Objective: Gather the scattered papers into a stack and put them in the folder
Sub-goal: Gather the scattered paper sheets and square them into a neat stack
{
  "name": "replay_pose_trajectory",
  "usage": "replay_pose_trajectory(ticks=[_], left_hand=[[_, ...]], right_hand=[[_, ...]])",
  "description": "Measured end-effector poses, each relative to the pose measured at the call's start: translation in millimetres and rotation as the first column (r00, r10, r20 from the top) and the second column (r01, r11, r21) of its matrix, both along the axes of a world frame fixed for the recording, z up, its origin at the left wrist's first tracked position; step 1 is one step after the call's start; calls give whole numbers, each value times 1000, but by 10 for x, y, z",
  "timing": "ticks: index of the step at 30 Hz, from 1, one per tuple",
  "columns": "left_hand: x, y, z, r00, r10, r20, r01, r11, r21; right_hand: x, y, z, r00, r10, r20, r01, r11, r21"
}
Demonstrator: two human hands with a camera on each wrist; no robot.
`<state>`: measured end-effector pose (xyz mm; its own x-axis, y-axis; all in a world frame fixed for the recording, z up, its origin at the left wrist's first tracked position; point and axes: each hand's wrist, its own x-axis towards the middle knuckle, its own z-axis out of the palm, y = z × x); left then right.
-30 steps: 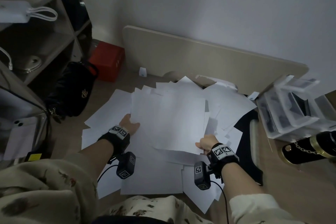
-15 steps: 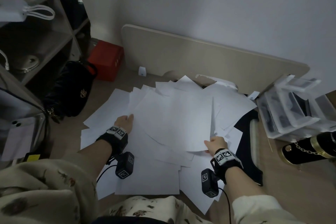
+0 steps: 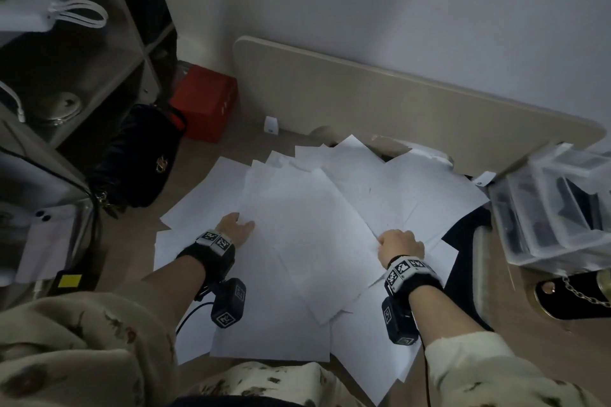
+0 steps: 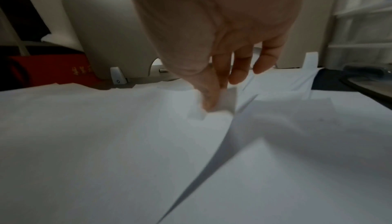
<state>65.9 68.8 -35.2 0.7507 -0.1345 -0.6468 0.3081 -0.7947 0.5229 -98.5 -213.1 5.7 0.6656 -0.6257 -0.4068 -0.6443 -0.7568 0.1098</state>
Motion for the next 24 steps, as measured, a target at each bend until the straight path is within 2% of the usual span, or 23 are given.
replay_pose_trajectory(ticks=[3, 7, 14, 18, 21, 24], left_hand=[[16, 26, -19, 1000, 9, -21, -9, 1000, -1], [47, 81, -102, 997, 53, -55, -56, 997, -50], [24, 132, -74, 992, 60, -111, -74, 989, -125], [11, 204, -63, 980, 40, -194, -85, 970, -228], [-38, 223, -35, 971, -8, -237, -48, 973, -226], [-78, 249, -43, 981, -37, -192, 3, 984, -176]], right_hand=[[119, -67, -13, 995, 58, 79, -56, 998, -38], [264, -72, -78, 986, 58, 156, -75, 992, 104], [416, -39, -197, 995, 73, 72, -83, 985, 151], [451, 10, -187, 996, 91, 24, -92, 993, 80], [437, 45, -194, 995, 98, 11, -98, 993, 59], [417, 42, -196, 994, 106, 5, -106, 993, 55]])
